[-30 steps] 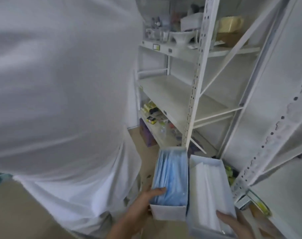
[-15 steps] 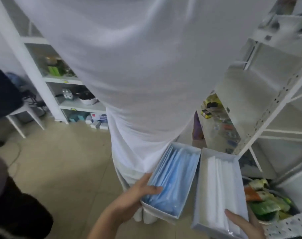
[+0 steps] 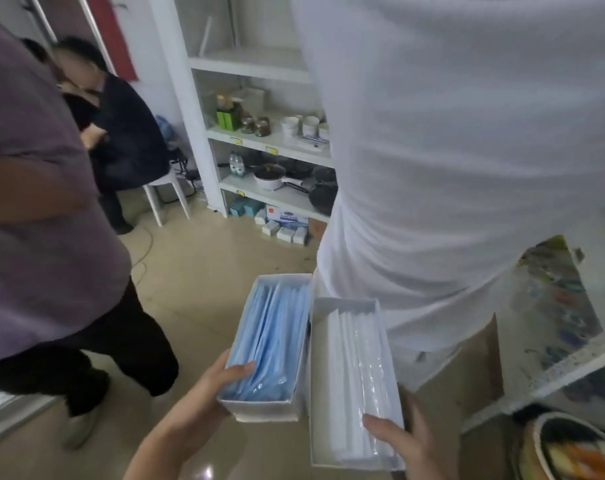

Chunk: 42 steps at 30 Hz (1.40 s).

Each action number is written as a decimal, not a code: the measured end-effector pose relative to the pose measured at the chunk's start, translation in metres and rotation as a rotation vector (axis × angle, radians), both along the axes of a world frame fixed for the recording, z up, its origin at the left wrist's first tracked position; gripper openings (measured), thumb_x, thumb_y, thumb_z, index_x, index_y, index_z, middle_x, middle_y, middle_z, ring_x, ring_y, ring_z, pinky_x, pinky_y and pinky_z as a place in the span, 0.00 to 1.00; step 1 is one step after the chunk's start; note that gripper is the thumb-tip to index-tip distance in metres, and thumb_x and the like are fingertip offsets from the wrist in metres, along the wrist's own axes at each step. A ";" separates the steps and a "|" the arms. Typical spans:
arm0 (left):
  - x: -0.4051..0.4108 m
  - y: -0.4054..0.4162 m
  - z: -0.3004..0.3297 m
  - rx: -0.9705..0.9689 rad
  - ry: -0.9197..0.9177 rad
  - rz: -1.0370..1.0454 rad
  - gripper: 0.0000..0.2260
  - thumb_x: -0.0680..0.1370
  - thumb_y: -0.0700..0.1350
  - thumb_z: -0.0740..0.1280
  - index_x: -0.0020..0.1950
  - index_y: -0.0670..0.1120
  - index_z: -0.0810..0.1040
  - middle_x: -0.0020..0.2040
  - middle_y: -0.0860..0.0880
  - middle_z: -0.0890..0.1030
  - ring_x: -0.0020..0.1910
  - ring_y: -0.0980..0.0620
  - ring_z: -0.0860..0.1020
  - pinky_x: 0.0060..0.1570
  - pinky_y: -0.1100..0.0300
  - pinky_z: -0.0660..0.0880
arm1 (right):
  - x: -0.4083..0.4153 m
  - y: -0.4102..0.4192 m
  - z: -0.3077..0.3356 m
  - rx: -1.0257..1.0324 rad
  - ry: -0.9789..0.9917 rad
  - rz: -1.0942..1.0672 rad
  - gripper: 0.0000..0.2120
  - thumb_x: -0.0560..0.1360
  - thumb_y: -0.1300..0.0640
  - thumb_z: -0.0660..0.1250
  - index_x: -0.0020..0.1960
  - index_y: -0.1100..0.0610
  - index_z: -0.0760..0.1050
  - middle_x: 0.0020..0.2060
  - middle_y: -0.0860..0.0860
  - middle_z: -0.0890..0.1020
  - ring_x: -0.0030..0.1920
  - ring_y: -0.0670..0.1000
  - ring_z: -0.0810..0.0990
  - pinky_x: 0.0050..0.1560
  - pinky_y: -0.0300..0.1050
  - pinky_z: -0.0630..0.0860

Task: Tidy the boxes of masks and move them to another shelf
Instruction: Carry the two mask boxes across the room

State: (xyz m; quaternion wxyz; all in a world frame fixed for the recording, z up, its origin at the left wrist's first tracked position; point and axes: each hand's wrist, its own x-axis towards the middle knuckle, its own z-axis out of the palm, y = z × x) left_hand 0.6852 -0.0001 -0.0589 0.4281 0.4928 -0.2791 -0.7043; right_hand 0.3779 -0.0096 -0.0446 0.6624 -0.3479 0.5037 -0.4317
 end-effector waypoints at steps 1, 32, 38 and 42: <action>0.011 0.000 0.001 0.001 -0.017 0.047 0.29 0.73 0.52 0.77 0.72 0.51 0.73 0.68 0.41 0.80 0.66 0.38 0.79 0.61 0.45 0.77 | 0.018 -0.006 0.007 0.010 0.048 0.027 0.32 0.58 0.65 0.81 0.60 0.55 0.79 0.52 0.55 0.87 0.53 0.57 0.85 0.56 0.53 0.80; 0.207 -0.191 0.006 0.003 -0.166 0.475 0.32 0.67 0.57 0.79 0.68 0.52 0.75 0.61 0.45 0.84 0.60 0.38 0.83 0.53 0.45 0.76 | 0.254 -0.322 -0.009 0.049 0.003 0.364 0.32 0.56 0.49 0.81 0.59 0.48 0.80 0.55 0.52 0.85 0.60 0.58 0.82 0.65 0.63 0.74; 0.240 -0.249 0.015 0.007 -0.162 0.499 0.31 0.68 0.57 0.78 0.68 0.50 0.77 0.60 0.45 0.85 0.60 0.40 0.83 0.56 0.47 0.75 | 0.294 -0.395 -0.010 0.061 -0.020 0.403 0.34 0.52 0.47 0.84 0.57 0.46 0.80 0.54 0.49 0.86 0.61 0.56 0.81 0.68 0.64 0.71; 0.279 -0.293 0.014 0.009 -0.159 0.535 0.30 0.68 0.57 0.77 0.68 0.51 0.76 0.60 0.47 0.85 0.59 0.42 0.83 0.57 0.47 0.76 | 0.335 -0.443 -0.012 0.050 -0.027 0.428 0.38 0.50 0.45 0.84 0.59 0.45 0.81 0.58 0.49 0.85 0.63 0.55 0.80 0.70 0.64 0.69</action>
